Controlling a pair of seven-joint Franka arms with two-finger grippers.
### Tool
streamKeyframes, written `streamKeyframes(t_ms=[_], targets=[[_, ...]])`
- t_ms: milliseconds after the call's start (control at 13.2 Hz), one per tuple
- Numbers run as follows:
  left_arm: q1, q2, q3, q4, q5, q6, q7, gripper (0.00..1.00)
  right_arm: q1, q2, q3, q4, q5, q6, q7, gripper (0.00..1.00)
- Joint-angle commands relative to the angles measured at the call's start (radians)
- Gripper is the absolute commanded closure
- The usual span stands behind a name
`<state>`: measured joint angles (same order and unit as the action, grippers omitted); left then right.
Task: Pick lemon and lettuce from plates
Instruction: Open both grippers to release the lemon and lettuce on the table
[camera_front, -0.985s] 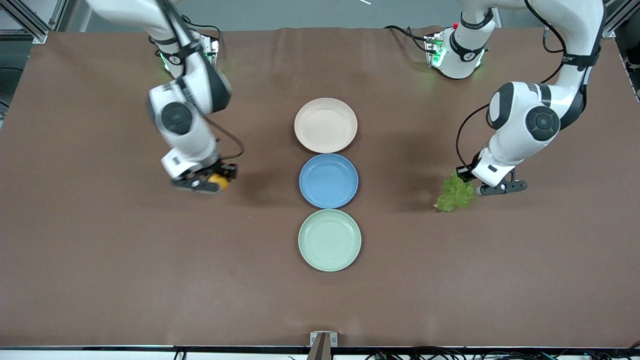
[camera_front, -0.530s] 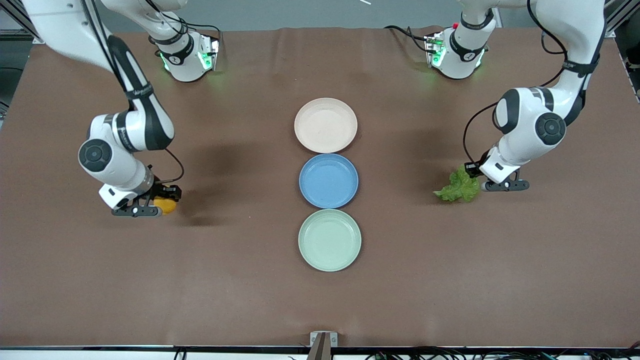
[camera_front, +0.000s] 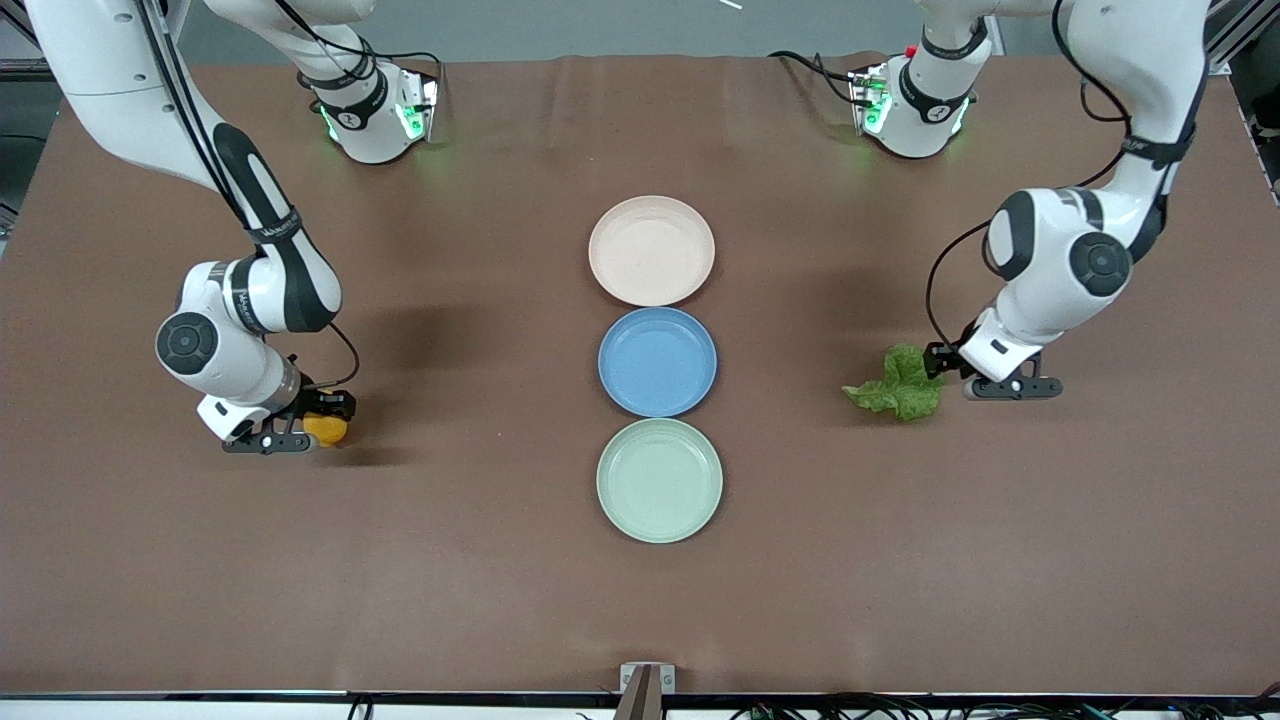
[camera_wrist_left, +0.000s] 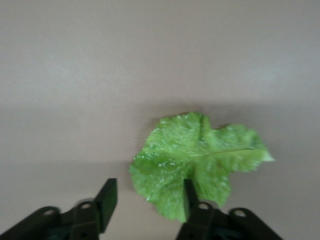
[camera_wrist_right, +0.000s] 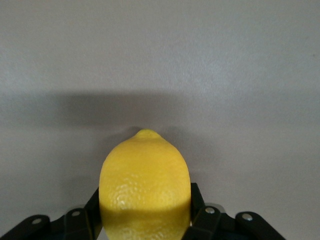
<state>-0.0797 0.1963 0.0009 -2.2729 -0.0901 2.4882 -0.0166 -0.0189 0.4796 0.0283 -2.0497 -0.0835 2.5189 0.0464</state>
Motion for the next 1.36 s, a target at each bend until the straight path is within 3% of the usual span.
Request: streamKeyframes(t_ms=[0, 227, 455, 758, 1061, 1288], targets=[[0.035, -0.148, 0.002, 0.089, -0.022, -0.306, 0.033, 0.0, -0.015, -0.012, 0.021, 0.069, 0.019, -0.094, -0.023, 0.0], [0.06, -0.189, 0.007, 0.286, -0.02, -0.63, 0.029, 0.0, -0.012, -0.022, 0.021, 0.341, 0.031, -0.542, -0.023, 0.0], [0.097, -0.265, 0.008, 0.398, -0.011, -0.8, 0.029, 0.0, -0.016, -0.1, 0.021, 0.505, 0.04, -0.808, -0.023, 0.0], [0.113, -0.376, 0.01, 0.417, -0.01, -0.842, 0.029, 0.0, -0.016, -0.162, 0.021, 0.644, 0.05, -1.0, -0.022, 0.0], [0.1, -0.269, 0.002, 0.591, 0.056, -0.842, 0.023, 0.0, -0.01, -0.157, 0.019, 0.759, 0.039, -1.042, -0.023, 0.0], [0.09, -0.203, 0.001, 0.67, 0.062, -0.841, 0.015, 0.0, -0.03, -0.154, 0.013, 0.755, 0.105, -1.066, -0.013, 0.0]])
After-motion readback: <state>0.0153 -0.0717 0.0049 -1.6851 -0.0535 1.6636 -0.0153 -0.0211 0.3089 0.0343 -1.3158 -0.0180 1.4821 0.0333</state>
